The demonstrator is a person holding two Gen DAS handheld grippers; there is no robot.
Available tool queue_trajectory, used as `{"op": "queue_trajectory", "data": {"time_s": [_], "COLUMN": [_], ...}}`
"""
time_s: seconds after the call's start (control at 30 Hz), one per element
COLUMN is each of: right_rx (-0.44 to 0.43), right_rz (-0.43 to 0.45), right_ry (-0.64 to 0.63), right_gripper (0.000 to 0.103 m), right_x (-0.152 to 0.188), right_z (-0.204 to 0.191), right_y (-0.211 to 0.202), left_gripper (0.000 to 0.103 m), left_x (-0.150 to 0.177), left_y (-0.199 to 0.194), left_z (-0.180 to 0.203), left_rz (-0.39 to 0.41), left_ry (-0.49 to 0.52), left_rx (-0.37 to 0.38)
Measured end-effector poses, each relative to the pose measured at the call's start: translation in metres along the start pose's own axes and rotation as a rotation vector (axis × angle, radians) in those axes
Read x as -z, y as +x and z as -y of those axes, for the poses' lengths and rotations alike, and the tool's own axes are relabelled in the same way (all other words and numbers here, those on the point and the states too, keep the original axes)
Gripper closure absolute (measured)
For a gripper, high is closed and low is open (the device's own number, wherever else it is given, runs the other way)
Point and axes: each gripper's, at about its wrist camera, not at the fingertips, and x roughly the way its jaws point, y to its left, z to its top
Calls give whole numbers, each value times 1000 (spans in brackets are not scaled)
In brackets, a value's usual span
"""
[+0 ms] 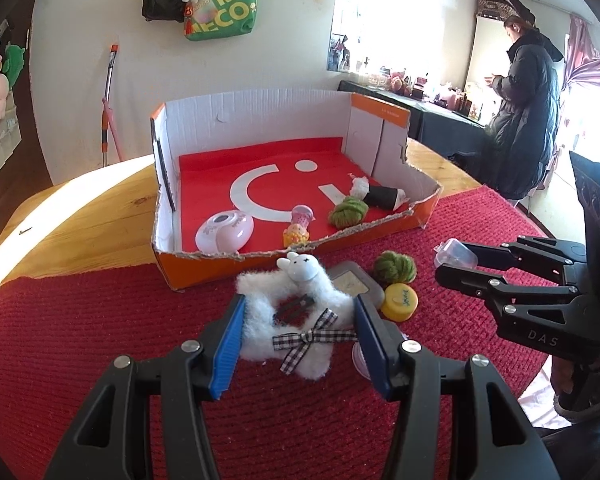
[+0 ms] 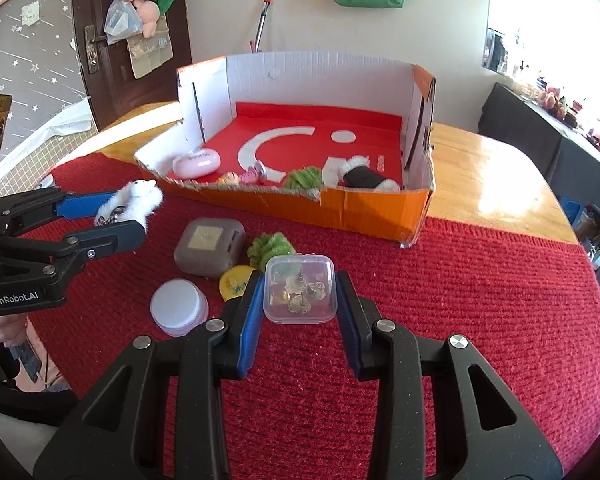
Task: Organize objects
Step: 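Carry the bunny plush with the left tool while the right tool carries the clear box into the box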
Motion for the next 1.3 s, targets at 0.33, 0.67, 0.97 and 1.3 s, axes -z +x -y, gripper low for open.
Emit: {"op": "queue_trajectory", "data": {"time_s": [0.33, 0.67, 0.97, 1.3], "right_rx": [-51, -73, -96, -121], "right_rz": [60, -7, -169, -286], "right_ry": [-23, -83, -132, -142], "right_gripper": [70, 70, 70, 70], "right_x": [-53, -113, -132, -133], "right_z": [9, 17, 24, 28], "right_y": [-8, 34, 96, 133], "left_gripper": [47, 47, 47, 47], "left_x": [-45, -96, -114, -116], "left_y": [-2, 43, 102, 144], "left_z": [-10, -23, -42, -48], "left_rz": [29, -35, -165, -268], "left_ry": [4, 11, -21, 9], "left_rx": [66, 104, 133, 116]}}
